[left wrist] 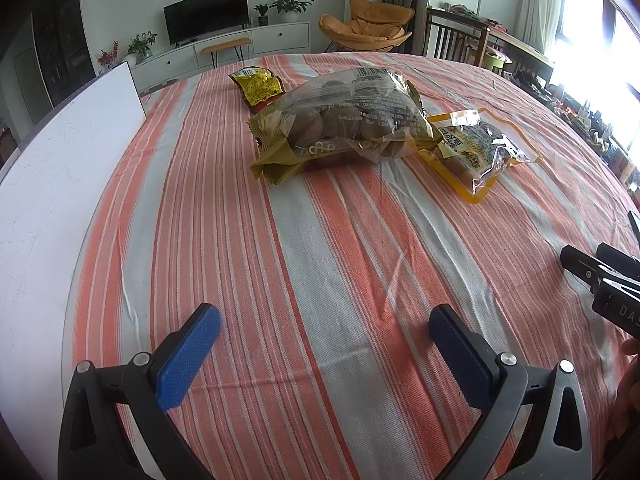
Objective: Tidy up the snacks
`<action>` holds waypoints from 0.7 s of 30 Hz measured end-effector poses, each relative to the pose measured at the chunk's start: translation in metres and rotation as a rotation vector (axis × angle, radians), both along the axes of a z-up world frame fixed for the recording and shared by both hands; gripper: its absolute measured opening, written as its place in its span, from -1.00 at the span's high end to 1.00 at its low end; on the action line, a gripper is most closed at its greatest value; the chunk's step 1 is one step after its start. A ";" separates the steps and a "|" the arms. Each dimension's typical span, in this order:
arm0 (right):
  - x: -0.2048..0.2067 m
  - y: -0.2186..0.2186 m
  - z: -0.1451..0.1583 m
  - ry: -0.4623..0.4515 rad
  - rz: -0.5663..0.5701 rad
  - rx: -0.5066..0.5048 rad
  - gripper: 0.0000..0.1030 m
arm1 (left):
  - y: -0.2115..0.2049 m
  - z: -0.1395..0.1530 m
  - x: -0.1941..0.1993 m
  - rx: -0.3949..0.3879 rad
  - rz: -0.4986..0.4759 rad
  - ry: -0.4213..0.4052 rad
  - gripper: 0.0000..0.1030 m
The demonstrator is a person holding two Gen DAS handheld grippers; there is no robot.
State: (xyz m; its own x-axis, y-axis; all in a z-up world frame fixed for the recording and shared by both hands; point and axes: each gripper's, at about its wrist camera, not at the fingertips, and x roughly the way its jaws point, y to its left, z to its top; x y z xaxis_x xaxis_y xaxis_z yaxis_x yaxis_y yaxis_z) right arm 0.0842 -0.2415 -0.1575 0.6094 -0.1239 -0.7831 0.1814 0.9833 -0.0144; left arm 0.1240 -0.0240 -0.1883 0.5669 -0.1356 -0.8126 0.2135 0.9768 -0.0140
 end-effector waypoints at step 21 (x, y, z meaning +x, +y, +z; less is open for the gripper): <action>-0.001 0.001 0.001 0.001 -0.002 0.000 -0.62 | 0.000 0.000 0.000 0.000 -0.001 0.000 -1.00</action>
State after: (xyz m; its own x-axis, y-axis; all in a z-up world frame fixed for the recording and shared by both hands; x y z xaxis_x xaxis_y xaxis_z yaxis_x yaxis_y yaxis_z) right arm 0.0833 -0.2405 -0.1570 0.6086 -0.1253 -0.7835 0.1838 0.9829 -0.0144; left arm 0.1237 -0.0244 -0.1883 0.5666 -0.1364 -0.8126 0.2146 0.9766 -0.0143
